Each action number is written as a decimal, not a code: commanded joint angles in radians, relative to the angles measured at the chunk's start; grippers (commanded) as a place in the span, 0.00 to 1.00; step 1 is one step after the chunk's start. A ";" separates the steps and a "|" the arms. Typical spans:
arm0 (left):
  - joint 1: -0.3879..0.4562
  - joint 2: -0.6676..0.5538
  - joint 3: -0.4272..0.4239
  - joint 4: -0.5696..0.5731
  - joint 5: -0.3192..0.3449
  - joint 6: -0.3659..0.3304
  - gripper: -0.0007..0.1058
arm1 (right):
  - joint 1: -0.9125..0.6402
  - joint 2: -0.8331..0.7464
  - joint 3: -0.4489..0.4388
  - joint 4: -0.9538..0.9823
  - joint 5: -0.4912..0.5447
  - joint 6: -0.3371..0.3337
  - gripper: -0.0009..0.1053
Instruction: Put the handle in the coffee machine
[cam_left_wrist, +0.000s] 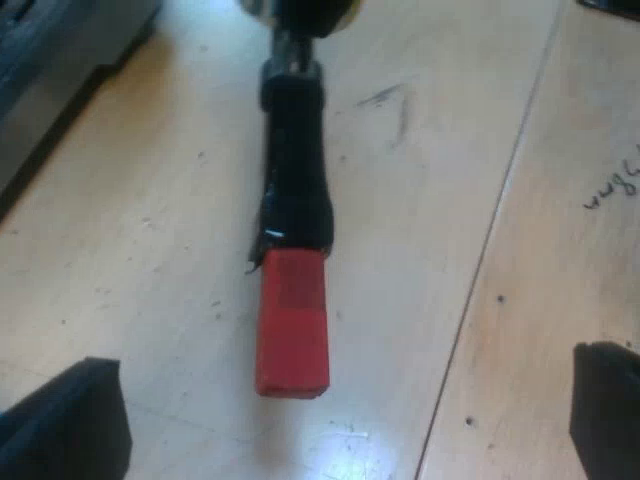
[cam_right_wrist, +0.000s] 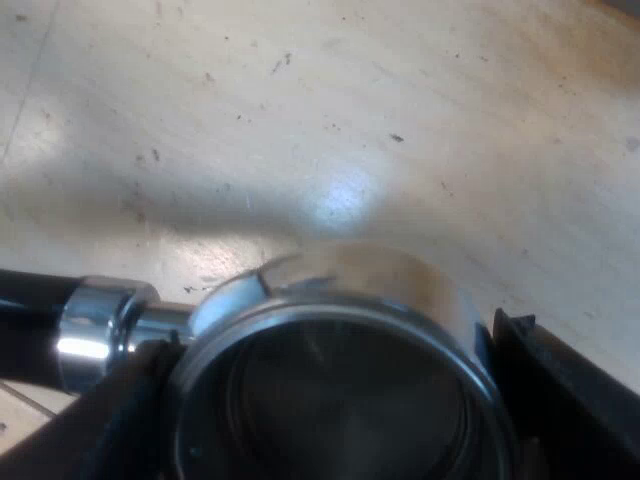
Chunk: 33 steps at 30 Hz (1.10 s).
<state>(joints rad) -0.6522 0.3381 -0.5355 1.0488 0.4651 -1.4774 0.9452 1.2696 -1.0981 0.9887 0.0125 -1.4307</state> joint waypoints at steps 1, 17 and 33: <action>-0.005 0.002 -0.005 0.009 0.018 0.065 0.86 | -0.004 -0.011 -0.016 -0.006 -0.035 -0.034 0.01; -0.005 0.129 -0.020 0.031 -0.013 0.257 0.86 | -0.004 -0.011 -0.016 -0.058 -0.078 -0.025 0.01; -0.005 0.434 -0.080 -0.085 -0.029 0.343 0.86 | -0.004 -0.011 -0.016 -0.103 -0.078 0.077 0.01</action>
<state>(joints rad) -0.6522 0.7667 -0.6086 0.9906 0.4390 -1.1441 0.9452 1.2696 -1.0981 0.9024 -0.0561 -1.3649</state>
